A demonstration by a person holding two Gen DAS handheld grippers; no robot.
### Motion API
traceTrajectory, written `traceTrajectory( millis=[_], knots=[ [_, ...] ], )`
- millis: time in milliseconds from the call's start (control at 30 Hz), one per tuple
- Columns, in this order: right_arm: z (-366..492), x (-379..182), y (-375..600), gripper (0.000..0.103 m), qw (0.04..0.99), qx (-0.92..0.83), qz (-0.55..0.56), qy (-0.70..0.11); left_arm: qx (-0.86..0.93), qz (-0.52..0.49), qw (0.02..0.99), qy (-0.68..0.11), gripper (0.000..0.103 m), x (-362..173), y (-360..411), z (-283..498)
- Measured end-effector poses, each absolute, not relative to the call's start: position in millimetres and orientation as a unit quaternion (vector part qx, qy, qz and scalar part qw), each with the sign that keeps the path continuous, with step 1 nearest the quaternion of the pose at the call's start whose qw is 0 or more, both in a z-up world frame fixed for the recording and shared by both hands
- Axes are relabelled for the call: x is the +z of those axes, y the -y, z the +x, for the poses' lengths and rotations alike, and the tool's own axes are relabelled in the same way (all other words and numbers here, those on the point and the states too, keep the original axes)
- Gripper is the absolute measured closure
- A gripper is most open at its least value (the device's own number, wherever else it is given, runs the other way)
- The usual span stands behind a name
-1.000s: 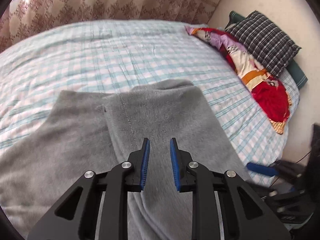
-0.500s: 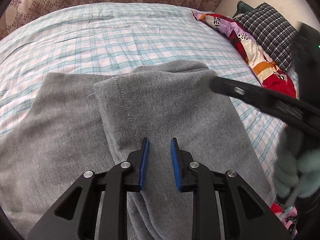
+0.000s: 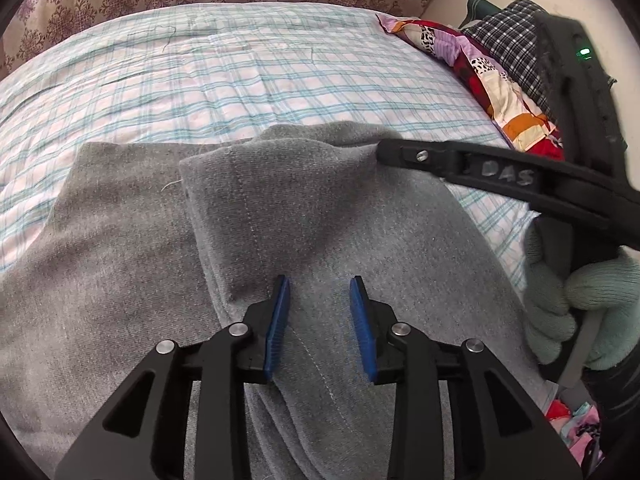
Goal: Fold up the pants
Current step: 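Move both open grippers to the folded end of the sweatpants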
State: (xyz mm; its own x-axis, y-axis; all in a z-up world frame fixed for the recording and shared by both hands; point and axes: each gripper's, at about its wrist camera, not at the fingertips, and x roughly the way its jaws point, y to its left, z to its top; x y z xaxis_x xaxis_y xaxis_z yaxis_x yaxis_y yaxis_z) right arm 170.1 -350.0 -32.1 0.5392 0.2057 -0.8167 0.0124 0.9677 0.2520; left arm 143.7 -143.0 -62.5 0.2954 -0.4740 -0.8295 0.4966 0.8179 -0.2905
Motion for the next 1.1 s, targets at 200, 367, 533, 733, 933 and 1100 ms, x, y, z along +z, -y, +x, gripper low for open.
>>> traceTrajectory(
  millis=[200,367,533,733,933,1100],
  knots=[
    [119.6,-4.3,377.9,0.055,0.882,0.026,0.132,-0.451,-0.296,0.031,0.807,-0.510,0.062,-56.3,148.8,139.5],
    [68.0,-10.8,409.3,0.055,0.870,-0.003,0.166,-0.465,-0.283,0.052,0.814,-0.505,0.048,-48.8,152.7,133.0],
    [24.9,-18.3,421.1,0.050,0.858,-0.010,0.201,-0.473,-0.269,0.079,0.820,-0.499,0.036,-41.0,158.1,127.6],
    [-3.5,-24.2,420.1,0.049,0.837,0.026,0.249,-0.486,-0.266,0.088,0.821,-0.497,0.028,-29.7,166.9,122.8],
    [-4.2,-36.7,406.1,0.049,0.819,0.055,0.274,-0.501,-0.278,0.084,0.813,-0.506,0.026,-23.0,184.1,122.2],
    [-0.7,-49.6,389.8,0.047,0.809,0.073,0.264,-0.520,-0.294,0.072,0.795,-0.526,0.026,-22.8,206.8,128.7]
  ],
)
